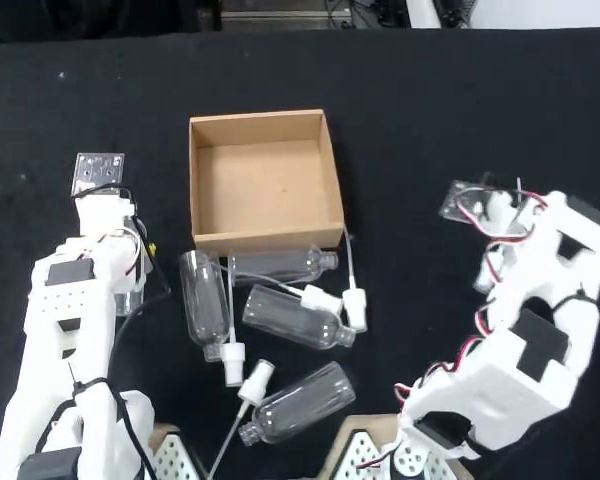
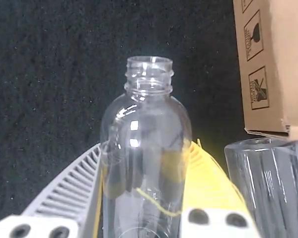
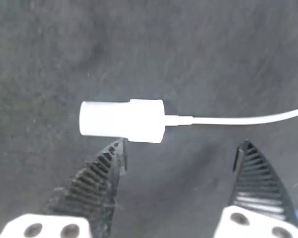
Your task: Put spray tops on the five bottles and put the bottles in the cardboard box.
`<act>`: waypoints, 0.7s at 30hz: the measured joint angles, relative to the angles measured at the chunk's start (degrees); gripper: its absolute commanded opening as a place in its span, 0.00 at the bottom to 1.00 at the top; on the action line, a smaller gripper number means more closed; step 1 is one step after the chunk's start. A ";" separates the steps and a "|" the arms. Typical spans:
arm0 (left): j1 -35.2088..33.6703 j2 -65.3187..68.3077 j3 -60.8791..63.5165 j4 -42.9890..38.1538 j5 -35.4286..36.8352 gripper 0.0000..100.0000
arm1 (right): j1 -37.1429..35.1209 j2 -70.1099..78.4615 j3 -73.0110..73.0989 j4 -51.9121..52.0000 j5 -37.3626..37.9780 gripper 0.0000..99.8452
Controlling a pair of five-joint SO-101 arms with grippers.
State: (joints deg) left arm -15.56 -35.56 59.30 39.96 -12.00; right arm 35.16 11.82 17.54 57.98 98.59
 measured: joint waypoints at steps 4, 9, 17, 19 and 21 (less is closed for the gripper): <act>0.00 0.00 0.00 0.00 0.00 0.03 | -1.58 0.00 1.41 -0.35 0.09 0.32; 0.00 0.00 0.00 0.00 0.00 0.03 | -4.57 0.00 3.78 -0.35 0.09 0.32; 0.00 0.00 0.00 0.00 0.00 0.03 | -5.71 -0.44 3.78 -0.35 0.09 0.32; 0.00 0.00 0.00 0.00 0.00 0.03 | -5.71 -2.37 3.96 -0.35 0.09 0.32; 0.00 0.00 0.00 0.00 0.00 0.03 | -6.07 -5.01 5.27 -0.35 0.09 0.32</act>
State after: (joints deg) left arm -15.56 -35.56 59.30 39.96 -12.00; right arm 29.10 6.81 22.81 57.63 98.68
